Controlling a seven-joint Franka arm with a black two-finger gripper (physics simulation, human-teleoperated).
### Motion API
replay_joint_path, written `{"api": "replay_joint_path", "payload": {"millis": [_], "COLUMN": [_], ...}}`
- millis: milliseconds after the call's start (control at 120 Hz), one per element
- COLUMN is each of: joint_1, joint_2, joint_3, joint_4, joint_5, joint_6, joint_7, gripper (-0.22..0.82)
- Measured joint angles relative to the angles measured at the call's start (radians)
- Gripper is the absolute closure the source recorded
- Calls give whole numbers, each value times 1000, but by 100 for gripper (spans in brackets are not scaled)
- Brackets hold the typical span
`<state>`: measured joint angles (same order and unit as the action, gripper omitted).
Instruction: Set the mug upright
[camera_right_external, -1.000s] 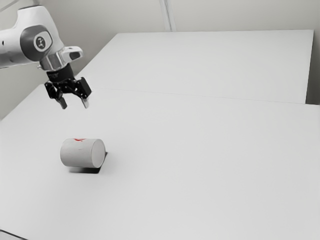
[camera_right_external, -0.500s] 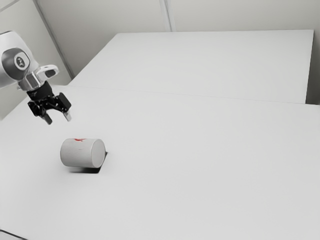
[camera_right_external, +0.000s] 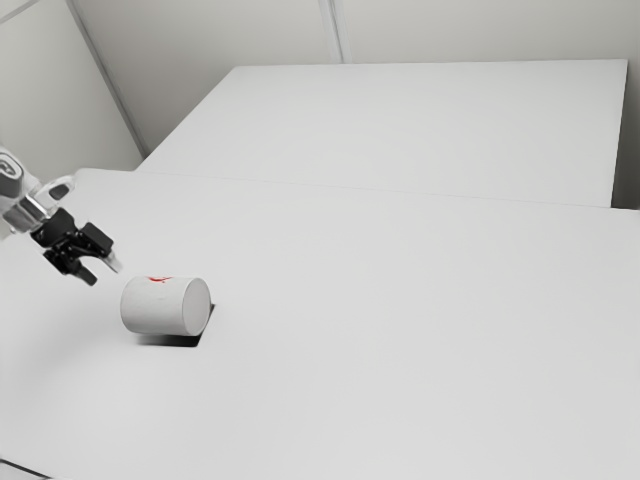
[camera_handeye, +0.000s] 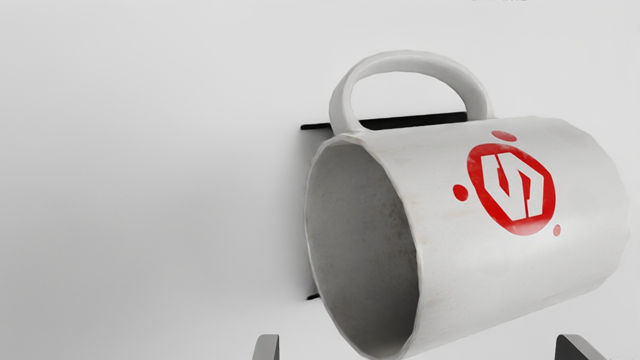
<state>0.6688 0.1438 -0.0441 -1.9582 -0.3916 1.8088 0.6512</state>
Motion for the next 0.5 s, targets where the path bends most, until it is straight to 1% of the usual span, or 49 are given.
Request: {"api": "replay_joint_path", "payload": {"millis": [158, 317, 500], "joint_1": [34, 46, 66], "joint_2": [58, 102, 155], "joint_3": [0, -4, -6], "joint_4": [4, 5, 5], "joint_5": [-85, -149, -251], "joint_6": [-2, -8, -58], "joint_7": [135, 247, 344], "gripper": [0, 0, 0]}}
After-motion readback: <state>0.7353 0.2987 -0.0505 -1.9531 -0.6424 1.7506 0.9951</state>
